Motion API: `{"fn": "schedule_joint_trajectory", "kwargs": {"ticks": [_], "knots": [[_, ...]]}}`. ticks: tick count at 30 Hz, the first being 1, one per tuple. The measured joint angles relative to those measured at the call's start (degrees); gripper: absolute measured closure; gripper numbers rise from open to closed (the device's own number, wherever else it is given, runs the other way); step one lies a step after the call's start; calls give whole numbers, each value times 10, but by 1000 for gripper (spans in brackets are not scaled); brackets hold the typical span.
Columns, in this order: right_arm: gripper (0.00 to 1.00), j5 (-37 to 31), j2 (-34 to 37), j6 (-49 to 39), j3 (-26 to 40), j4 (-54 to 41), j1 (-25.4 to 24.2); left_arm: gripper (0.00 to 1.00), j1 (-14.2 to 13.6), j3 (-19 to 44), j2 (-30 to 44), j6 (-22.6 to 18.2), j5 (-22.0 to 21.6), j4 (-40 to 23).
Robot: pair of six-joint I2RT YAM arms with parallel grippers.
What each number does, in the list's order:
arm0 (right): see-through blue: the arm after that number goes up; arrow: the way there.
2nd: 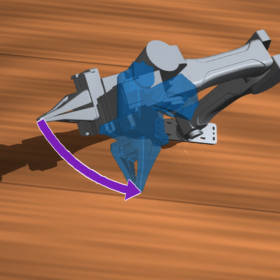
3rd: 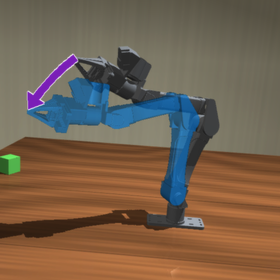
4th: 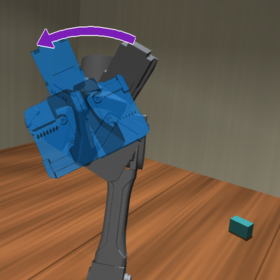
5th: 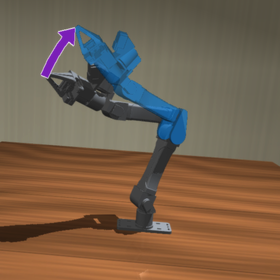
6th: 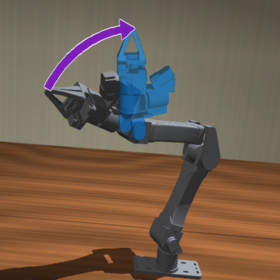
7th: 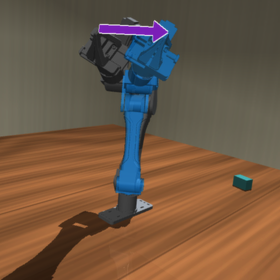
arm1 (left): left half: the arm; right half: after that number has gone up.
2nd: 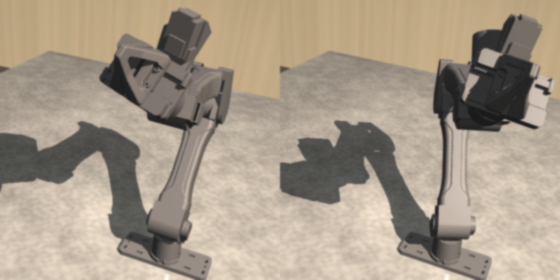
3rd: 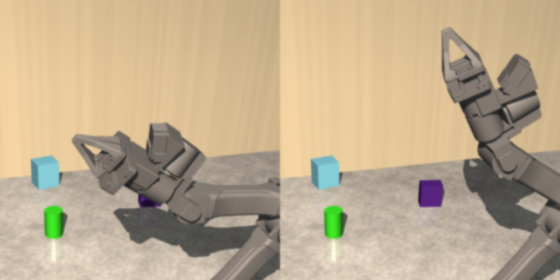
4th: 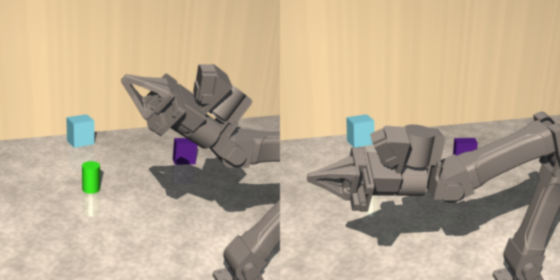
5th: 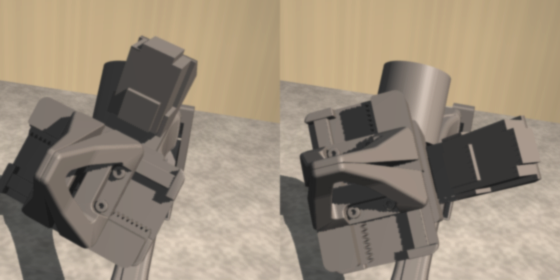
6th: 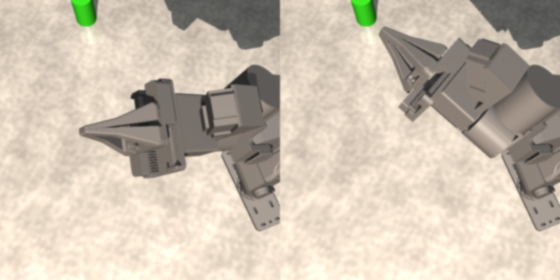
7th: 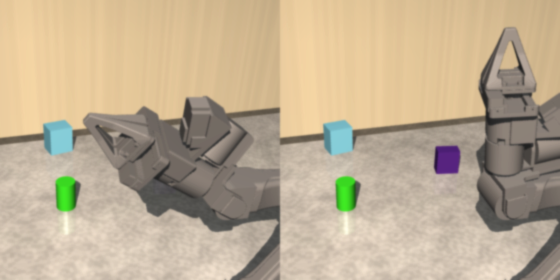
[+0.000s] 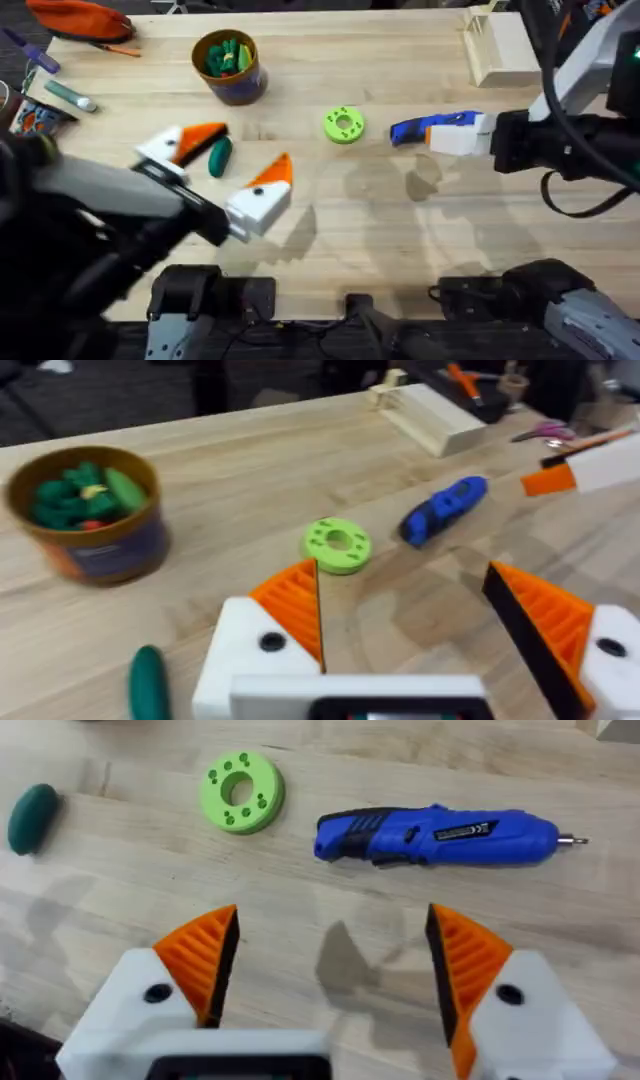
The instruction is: Pick up the gripper from the table and insert it into the empty holder that is missing its gripper. Then pick up a screw, insert it into the mounting hole, and use the screwdriver to tighten it. Finally, clean up the table by picking up the vegetable and placing it into the bucket.
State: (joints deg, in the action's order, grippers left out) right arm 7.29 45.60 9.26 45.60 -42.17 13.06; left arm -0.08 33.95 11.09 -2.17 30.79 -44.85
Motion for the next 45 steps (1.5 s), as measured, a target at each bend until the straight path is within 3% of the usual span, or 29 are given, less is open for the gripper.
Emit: {"fn": "schedule_joint_trajectory", "kwargs": {"ticks": [11,15,20,27,33,36,42,45], "knots": [[8,-5,0,-1,0,29,0,15,0,221,239,-19,-144,-220],[8,-21,0,-1,0,30,0,15,0,290,315,-20,-181,-266],[9,-33,0,-3,0,30,0,15,0,325,358,-21,-212,-274],[8,-35,0,-3,0,30,0,16,0,326,409,-31,-302,-311],[8,-35,0,-3,0,30,0,16,3,326,563,-61,-333,-287],[8,-35,0,-3,0,30,0,14,22,326,646,-69,-338,-256],[8,-35,0,-3,0,30,0,11,86,326,752,-99,-333,-224],[8,-35,0,-3,0,30,0,16,93,326,795,-113,-333,-209]]}}
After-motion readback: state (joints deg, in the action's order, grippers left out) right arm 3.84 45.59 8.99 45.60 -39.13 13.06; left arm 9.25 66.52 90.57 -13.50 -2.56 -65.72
